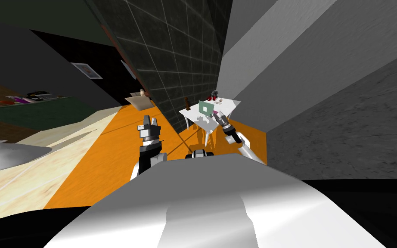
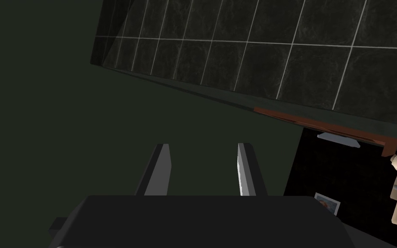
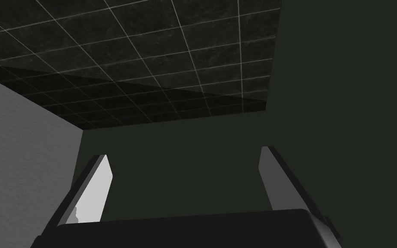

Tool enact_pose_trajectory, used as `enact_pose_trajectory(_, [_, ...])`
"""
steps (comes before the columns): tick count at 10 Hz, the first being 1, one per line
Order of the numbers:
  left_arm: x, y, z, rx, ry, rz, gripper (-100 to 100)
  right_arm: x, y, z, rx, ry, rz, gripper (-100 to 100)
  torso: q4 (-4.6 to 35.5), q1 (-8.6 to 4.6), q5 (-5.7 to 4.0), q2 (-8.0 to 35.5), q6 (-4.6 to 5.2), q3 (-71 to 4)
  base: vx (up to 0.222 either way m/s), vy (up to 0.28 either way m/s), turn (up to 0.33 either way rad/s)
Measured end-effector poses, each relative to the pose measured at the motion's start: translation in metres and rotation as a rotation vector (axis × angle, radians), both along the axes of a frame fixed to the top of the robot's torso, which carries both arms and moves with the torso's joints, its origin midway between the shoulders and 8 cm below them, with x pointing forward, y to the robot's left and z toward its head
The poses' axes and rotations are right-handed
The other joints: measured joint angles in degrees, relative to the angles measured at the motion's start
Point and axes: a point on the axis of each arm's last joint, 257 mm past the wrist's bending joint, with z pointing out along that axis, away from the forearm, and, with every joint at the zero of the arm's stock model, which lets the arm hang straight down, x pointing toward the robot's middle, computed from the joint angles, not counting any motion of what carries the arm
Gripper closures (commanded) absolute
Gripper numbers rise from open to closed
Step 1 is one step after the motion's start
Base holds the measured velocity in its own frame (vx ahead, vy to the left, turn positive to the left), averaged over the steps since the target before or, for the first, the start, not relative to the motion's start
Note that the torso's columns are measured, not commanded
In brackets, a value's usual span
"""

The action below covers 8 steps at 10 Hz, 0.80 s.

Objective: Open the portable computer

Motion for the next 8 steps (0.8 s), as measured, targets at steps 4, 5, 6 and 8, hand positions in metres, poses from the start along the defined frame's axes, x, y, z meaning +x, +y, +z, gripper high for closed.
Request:
enact_pose_trajectory(4, [0.000,0.000,0.000,0.000,0.000,0.000,0,0.022,-0.010,-0.022,-0.141,0.005,-0.055,-100,0.01,0.07,0.02,0.02,0.00,0.01,0.027,0.054,-0.008])
enact_pose_trajectory(5, [0.000,0.000,0.000,0.000,0.000,0.000,0,0.026,-0.011,-0.027,-0.168,0.006,-0.067,-100,0.00,0.03,0.01,0.00,0.00,0.00,0.048,0.055,-0.009])
enact_pose_trajectory(6, [0.000,0.000,0.000,0.000,0.000,0.000,0,0.034,-0.012,-0.033,-0.211,0.007,-0.083,-100,-0.01,0.05,0.01,-0.03,-0.01,-0.02,0.073,0.095,-0.014])
enact_pose_trajectory(8, [0.000,0.000,0.000,0.000,0.000,0.000,0,0.050,-0.021,-0.043,-0.301,0.010,-0.118,-100,-0.01,0.02,0.02,-0.01,0.01,-0.01,0.067,0.053,-0.009])
